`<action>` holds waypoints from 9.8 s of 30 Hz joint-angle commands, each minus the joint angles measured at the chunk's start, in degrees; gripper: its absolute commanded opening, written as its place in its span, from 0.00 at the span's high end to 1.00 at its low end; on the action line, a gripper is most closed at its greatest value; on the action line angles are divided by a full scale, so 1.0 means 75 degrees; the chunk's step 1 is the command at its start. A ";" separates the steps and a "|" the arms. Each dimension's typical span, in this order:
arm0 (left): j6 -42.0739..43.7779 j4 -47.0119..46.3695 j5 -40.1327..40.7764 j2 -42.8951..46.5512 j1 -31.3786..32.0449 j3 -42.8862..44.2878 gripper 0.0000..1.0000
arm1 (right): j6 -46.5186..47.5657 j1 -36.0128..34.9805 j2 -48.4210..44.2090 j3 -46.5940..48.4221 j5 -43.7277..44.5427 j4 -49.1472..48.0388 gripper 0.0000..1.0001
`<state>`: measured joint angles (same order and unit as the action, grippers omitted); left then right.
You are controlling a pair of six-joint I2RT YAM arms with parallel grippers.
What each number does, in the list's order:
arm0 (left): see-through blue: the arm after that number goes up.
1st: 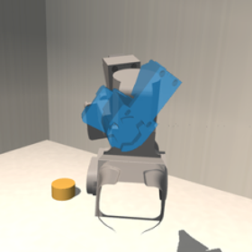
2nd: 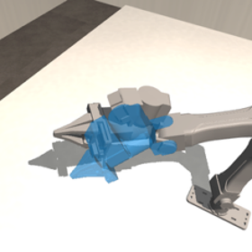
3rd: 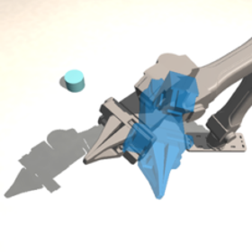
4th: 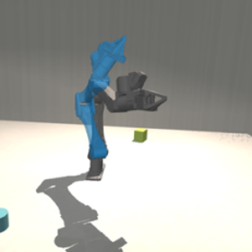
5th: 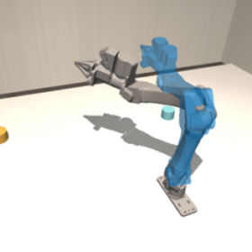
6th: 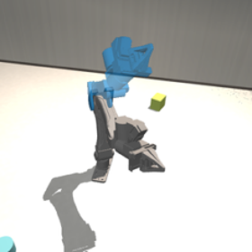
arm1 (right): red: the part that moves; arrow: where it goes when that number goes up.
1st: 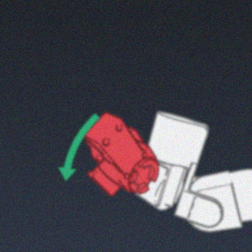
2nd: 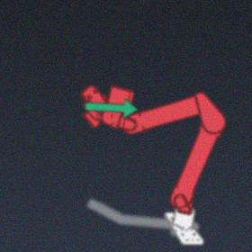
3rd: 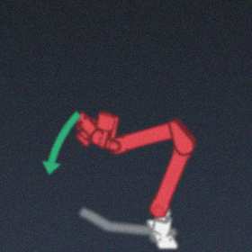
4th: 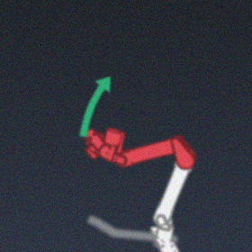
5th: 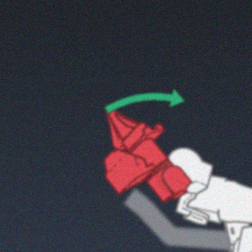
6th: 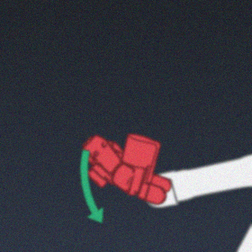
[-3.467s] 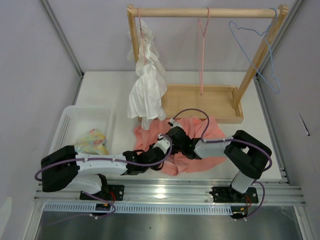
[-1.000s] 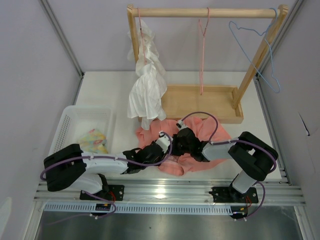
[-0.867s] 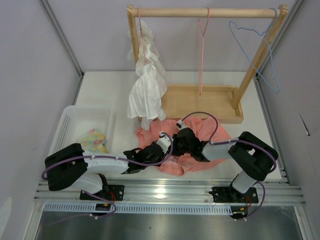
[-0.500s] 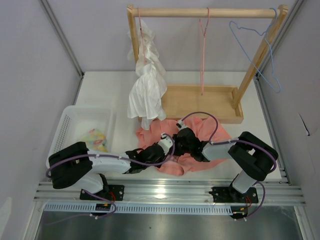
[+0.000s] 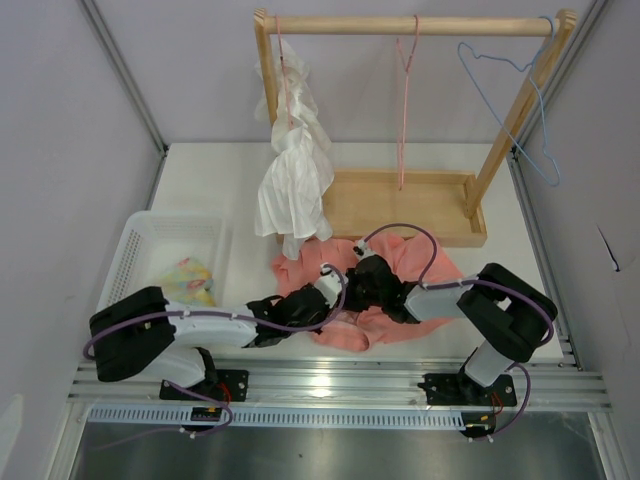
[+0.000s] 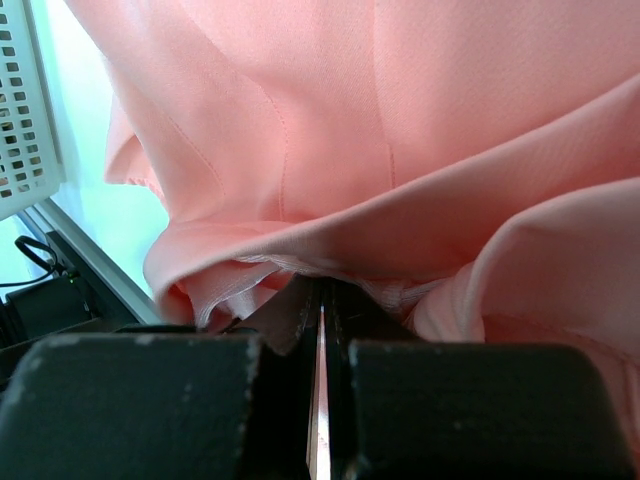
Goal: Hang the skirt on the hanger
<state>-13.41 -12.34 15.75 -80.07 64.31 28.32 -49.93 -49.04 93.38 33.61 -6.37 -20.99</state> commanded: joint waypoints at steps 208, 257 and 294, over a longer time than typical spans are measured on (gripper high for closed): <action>-0.5671 0.2882 0.3615 0.4793 0.0261 0.0443 0.73 | 0.2603 0.4523 -0.5256 0.1859 -0.0779 0.6351 1.00; -1.1900 0.1061 0.3326 0.3271 0.0683 -0.2650 0.54 | 0.2591 0.4300 -0.5268 0.1531 -0.0779 0.6221 1.00; -1.0588 -0.6544 0.3362 0.0283 -0.0442 -0.4455 0.89 | 0.2533 0.4230 -0.5139 0.1461 -0.0780 0.6139 1.00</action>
<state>-97.58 -49.71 40.29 -76.49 62.19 3.18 -31.05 -16.95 54.61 44.80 -11.90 27.00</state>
